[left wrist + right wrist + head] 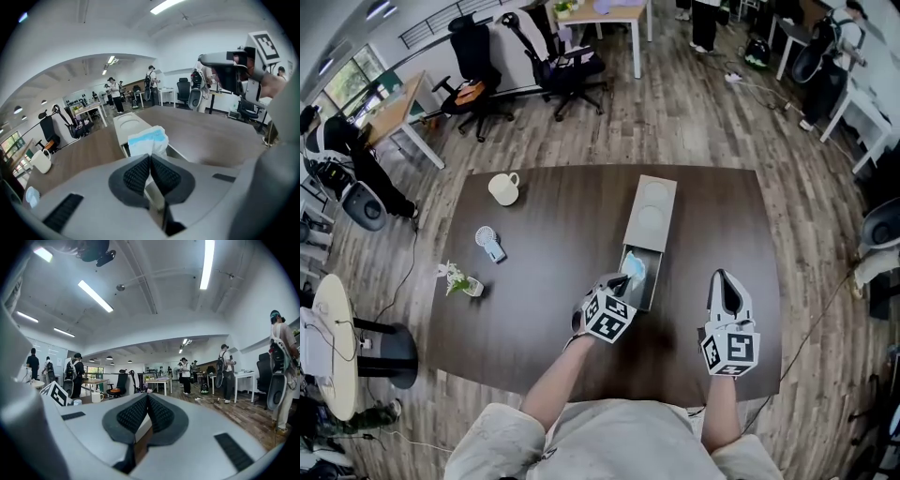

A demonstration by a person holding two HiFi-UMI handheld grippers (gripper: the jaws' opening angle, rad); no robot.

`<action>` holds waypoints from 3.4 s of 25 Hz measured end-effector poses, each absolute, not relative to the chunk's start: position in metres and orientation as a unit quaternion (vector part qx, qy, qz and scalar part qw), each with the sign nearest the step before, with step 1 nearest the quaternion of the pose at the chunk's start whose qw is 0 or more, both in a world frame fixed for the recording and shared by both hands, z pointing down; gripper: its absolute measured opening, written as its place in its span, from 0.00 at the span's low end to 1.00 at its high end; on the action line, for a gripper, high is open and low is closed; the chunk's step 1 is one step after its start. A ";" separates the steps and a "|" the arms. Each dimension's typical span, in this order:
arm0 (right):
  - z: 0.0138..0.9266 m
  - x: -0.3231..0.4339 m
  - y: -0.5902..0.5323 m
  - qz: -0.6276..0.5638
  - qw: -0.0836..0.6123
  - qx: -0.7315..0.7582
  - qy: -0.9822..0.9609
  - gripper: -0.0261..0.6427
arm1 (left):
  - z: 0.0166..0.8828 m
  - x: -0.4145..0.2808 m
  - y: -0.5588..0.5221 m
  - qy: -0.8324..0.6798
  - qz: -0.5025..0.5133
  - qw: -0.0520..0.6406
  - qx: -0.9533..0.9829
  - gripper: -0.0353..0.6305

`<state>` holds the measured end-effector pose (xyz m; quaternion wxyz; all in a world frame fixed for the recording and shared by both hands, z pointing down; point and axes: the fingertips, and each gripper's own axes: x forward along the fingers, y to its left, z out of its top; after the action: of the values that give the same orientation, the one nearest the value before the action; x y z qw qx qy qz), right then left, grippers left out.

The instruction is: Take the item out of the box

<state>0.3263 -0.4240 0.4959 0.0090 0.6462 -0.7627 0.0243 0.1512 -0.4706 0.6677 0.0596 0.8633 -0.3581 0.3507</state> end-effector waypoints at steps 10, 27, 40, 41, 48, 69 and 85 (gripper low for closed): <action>0.469 0.311 -0.410 -0.007 0.020 0.640 -0.768 0.04 | 0.610 0.113 -0.453 -0.436 0.241 0.074 0.864 0.06; 0.436 0.304 -0.395 -0.057 0.020 0.644 -0.763 0.04 | 0.486 0.069 -0.424 -0.514 0.022 -0.026 0.857 0.06; 0.431 0.308 -0.387 -0.066 0.016 0.650 -0.757 0.04 | 0.459 0.063 -0.417 -0.524 -0.025 -0.059 0.849 0.06; 0.432 0.308 -0.387 -0.066 0.016 0.650 -0.757 0.04 | 0.458 0.063 -0.417 -0.525 -0.028 -0.058 0.849 0.07; 0.432 0.310 -0.386 -0.065 0.014 0.650 -0.757 0.04 | 0.460 0.067 -0.415 -0.522 -0.022 -0.059 0.850 0.06; 0.437 0.303 -0.391 -0.065 0.032 0.644 -0.762 0.04 | 0.459 0.069 -0.419 -0.520 -0.020 -0.060 0.852 0.06; 0.441 0.303 -0.395 -0.065 0.042 0.640 -0.765 0.04 | 0.460 0.072 -0.420 -0.515 -0.018 -0.060 0.855 0.06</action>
<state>0.3032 -0.3946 0.4410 0.0417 0.6399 -0.7646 -0.0648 0.0721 -0.4204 0.4599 -0.0599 0.8548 -0.5152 -0.0181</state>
